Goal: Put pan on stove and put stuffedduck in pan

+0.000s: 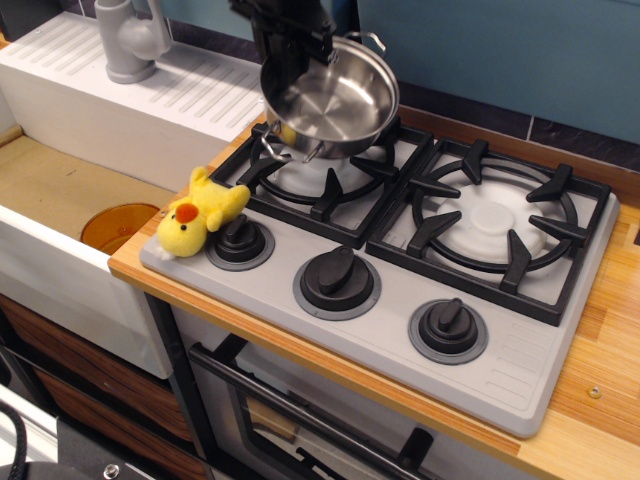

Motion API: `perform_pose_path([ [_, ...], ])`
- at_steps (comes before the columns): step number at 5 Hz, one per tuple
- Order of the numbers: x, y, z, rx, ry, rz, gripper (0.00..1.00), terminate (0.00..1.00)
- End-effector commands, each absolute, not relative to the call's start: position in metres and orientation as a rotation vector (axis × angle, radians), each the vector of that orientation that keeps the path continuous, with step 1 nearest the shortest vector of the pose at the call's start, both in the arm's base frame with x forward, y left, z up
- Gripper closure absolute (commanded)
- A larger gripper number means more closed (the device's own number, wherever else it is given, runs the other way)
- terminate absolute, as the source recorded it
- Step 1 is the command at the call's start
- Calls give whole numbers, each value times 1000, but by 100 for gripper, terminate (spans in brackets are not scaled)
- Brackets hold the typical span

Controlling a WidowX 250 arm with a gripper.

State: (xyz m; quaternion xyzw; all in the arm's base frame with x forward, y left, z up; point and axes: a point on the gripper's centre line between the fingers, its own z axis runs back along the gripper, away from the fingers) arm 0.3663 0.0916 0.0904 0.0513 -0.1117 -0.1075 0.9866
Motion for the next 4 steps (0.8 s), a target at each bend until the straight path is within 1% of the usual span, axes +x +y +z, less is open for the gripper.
perform_pose_path([
  [1, 370, 90, 87, 103, -300, -225, 100, 0],
  [2, 367, 90, 90, 102, -291, -243, 0, 0],
  [3, 363, 85, 101, 98, -270, -249, 0, 0],
  [4, 364, 83, 113, 99, -254, -249, 0, 0],
])
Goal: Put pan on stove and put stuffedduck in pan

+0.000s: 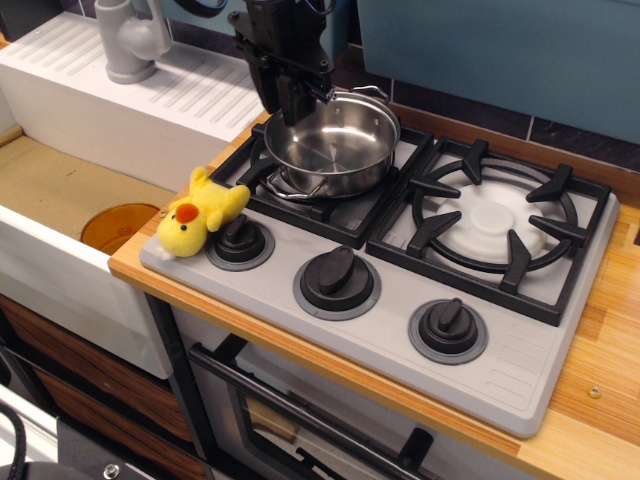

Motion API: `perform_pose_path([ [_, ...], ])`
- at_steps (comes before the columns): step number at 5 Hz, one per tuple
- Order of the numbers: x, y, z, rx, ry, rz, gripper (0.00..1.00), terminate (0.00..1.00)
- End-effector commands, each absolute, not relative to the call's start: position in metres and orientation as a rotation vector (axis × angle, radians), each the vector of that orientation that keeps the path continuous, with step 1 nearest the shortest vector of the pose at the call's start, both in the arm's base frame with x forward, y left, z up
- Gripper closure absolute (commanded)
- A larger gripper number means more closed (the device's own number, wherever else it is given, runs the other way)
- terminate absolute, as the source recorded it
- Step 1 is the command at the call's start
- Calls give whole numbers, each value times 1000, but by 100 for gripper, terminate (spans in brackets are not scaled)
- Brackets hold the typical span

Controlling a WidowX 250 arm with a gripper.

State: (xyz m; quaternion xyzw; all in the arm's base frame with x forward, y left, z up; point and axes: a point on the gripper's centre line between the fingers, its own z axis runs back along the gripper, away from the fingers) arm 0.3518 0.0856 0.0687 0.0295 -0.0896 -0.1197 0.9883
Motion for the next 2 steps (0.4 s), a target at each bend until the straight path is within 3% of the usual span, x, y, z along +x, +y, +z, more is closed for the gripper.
perform_pose_path([
  [1, 365, 78, 128, 115, -230, -248, 0, 0],
  [2, 365, 73, 147, 174, -210, -244, 0, 0],
])
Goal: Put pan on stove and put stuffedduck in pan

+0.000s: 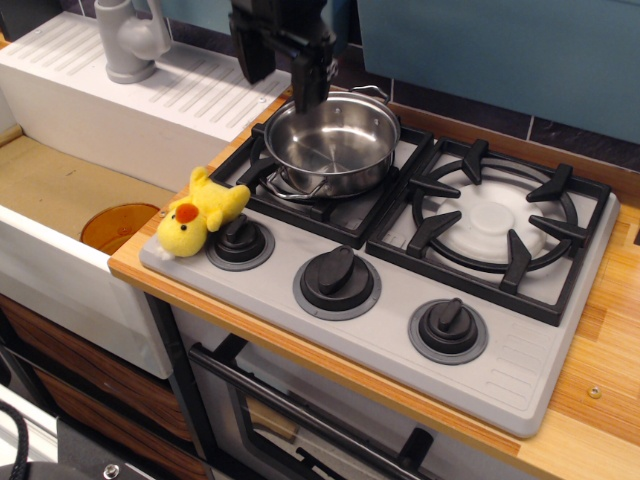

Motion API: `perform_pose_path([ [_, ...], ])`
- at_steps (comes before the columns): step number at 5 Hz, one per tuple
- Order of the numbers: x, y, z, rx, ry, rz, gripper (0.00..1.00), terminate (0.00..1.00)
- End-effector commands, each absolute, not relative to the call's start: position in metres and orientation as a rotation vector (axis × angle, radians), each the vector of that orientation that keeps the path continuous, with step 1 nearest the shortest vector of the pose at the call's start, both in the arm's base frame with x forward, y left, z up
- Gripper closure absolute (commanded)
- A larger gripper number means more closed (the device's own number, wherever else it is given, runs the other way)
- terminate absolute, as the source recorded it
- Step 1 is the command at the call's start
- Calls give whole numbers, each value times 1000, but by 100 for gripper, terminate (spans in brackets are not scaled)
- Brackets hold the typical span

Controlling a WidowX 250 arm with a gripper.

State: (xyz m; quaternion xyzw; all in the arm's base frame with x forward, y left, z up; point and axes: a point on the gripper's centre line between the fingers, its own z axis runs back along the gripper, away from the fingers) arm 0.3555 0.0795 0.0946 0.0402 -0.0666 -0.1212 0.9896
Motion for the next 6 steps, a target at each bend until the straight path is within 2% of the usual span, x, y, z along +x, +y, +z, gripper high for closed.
perform_pose_path([
  [1, 365, 73, 147, 174, -210, -244, 0, 0],
  [3, 365, 73, 147, 174, -210, -244, 0, 0],
  [4, 337, 90, 145, 1, -333, -183, 0, 0],
  [5, 311, 101, 150, 25, -395, -122, 0, 0],
  [6, 291, 104, 150, 71, -417, -110, 0, 0],
])
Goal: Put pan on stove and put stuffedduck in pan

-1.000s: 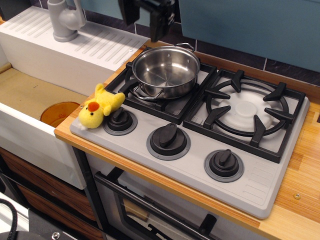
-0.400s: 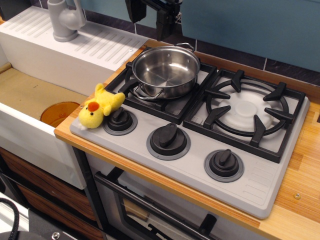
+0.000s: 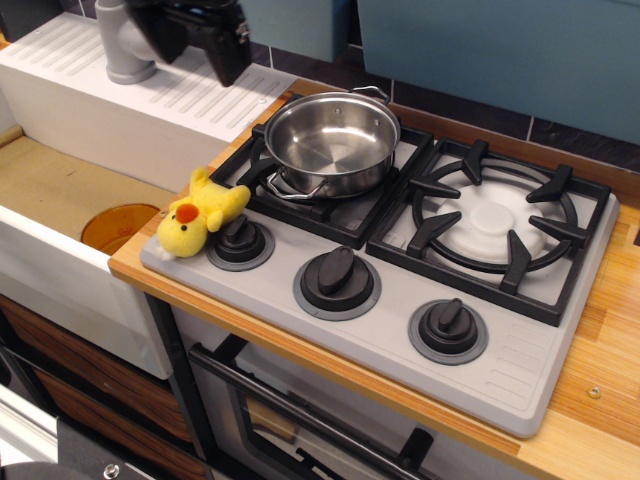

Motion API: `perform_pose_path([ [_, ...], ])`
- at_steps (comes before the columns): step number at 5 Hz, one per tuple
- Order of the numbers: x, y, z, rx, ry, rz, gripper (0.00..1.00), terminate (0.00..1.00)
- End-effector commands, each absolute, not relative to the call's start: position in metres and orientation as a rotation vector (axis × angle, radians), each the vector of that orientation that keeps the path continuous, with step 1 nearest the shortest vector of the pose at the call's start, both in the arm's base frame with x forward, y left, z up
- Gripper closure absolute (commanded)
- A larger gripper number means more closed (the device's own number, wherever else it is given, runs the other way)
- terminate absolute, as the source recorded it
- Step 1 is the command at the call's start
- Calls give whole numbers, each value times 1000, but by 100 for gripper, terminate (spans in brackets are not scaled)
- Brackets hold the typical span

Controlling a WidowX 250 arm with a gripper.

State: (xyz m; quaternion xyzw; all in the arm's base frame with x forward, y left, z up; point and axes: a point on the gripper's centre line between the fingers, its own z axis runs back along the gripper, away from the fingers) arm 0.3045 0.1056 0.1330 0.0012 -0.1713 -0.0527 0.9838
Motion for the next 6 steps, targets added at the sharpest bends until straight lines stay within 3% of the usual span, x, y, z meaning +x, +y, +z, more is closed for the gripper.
perform_pose_path([
  [1, 276, 107, 141, 85, -444, -109, 0, 0],
  [3, 247, 112, 108, 104, -509, -104, 0, 0],
  [6, 230, 112, 68, 98, -594, -117, 0, 0],
])
